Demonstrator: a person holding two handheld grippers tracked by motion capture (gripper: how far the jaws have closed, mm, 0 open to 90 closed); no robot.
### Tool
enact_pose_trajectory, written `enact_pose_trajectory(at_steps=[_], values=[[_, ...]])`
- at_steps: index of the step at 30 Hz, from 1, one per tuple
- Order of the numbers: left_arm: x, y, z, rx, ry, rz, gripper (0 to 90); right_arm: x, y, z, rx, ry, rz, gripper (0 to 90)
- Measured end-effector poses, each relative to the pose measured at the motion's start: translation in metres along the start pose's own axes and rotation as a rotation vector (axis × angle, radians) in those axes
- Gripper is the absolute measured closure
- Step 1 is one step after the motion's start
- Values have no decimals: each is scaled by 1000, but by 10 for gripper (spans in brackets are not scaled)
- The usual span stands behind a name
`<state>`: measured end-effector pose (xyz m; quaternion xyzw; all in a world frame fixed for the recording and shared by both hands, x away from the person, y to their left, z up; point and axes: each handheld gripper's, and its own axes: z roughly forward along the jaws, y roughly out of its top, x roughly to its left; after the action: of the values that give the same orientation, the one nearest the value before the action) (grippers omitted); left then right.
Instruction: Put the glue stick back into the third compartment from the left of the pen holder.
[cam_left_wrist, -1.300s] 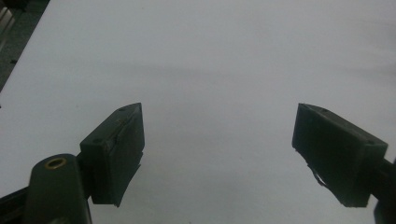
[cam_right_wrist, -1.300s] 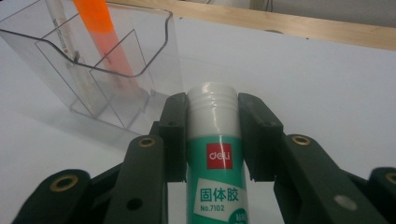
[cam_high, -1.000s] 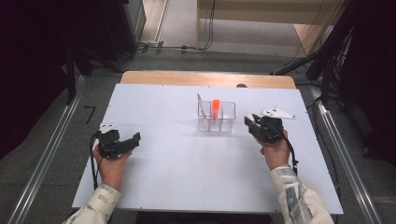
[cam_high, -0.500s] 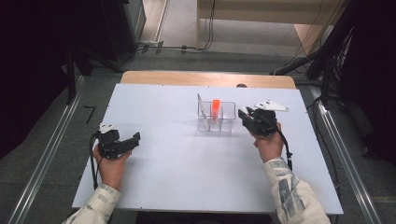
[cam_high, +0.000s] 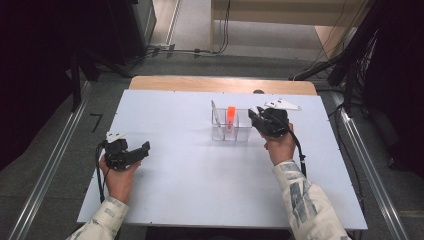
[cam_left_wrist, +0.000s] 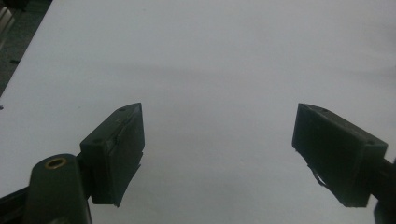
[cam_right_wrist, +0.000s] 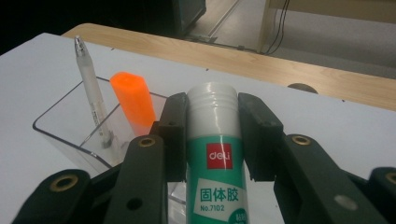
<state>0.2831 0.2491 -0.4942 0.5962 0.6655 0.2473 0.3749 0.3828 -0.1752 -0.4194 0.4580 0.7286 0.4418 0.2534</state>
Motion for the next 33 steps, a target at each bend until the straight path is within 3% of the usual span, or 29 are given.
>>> enact_pose_trajectory(at_steps=[33], values=[[1, 1, -1, -2, -5, -2, 178, 16, 28, 39, -16, -8, 20, 629]])
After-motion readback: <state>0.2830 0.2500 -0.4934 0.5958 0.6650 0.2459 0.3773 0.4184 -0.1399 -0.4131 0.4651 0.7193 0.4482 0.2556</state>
